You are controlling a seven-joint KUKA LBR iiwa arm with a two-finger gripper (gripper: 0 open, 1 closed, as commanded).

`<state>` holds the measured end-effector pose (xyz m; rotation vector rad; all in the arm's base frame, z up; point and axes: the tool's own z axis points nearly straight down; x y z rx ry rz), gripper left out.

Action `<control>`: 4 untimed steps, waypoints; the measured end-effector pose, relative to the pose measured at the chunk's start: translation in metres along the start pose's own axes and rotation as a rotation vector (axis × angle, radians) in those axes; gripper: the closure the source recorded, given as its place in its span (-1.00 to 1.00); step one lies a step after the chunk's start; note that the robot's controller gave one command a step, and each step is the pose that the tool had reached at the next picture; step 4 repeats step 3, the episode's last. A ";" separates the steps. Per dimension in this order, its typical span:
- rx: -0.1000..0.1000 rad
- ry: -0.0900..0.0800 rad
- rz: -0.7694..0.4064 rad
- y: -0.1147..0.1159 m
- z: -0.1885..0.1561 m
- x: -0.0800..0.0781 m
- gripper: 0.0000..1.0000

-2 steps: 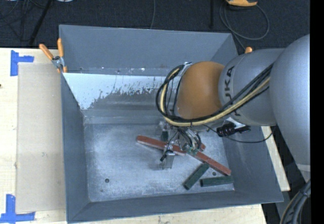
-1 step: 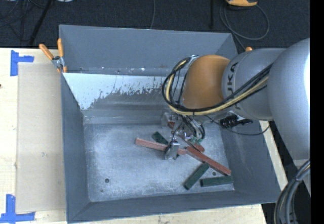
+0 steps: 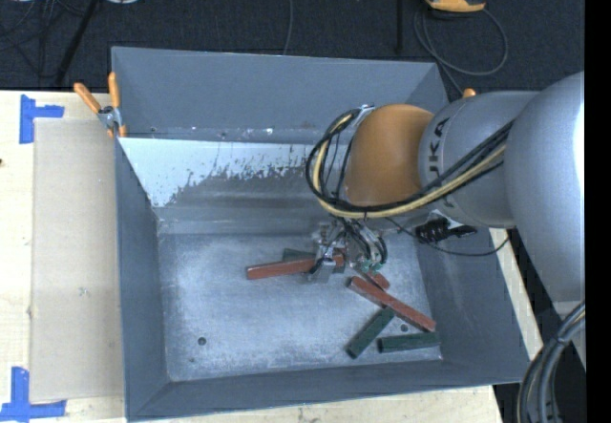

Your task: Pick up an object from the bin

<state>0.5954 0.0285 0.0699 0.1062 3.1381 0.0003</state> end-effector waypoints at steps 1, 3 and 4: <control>0.000 0.001 0.001 0.000 0.000 0.000 -1.00; -0.001 -0.007 -0.056 0.002 -0.166 0.005 1.00; -0.001 -0.007 -0.056 0.002 -0.166 0.005 1.00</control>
Offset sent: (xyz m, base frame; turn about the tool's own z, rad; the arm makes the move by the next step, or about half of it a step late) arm 0.0000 0.0000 0.0000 0.0000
